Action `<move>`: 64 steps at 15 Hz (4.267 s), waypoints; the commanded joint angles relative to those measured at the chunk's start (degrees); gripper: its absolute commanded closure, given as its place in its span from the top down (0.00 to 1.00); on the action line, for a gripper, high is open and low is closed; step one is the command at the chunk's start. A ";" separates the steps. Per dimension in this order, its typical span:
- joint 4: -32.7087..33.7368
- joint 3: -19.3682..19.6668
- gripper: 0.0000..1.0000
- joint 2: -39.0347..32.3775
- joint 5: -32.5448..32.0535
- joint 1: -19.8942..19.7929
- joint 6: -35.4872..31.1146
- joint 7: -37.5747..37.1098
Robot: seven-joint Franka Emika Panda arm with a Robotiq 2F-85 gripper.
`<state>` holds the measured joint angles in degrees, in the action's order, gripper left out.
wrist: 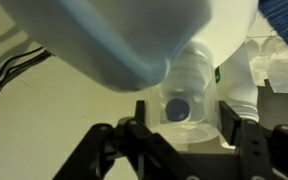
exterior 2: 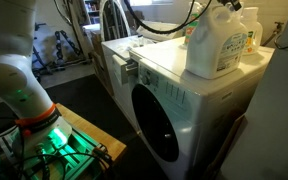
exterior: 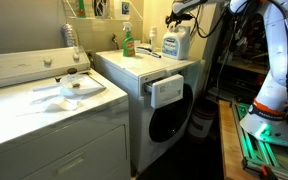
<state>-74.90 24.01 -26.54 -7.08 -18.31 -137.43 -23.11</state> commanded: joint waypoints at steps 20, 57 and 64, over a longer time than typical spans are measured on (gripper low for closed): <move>-3.14 0.96 0.45 6.02 -3.43 1.57 -9.57 0.95; -3.42 -0.09 1.00 2.16 1.46 1.19 -4.97 10.90; -3.06 -0.11 1.00 0.70 2.13 0.74 -4.74 10.06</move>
<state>-78.62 23.40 -24.76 -4.87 -17.61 -142.25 -11.35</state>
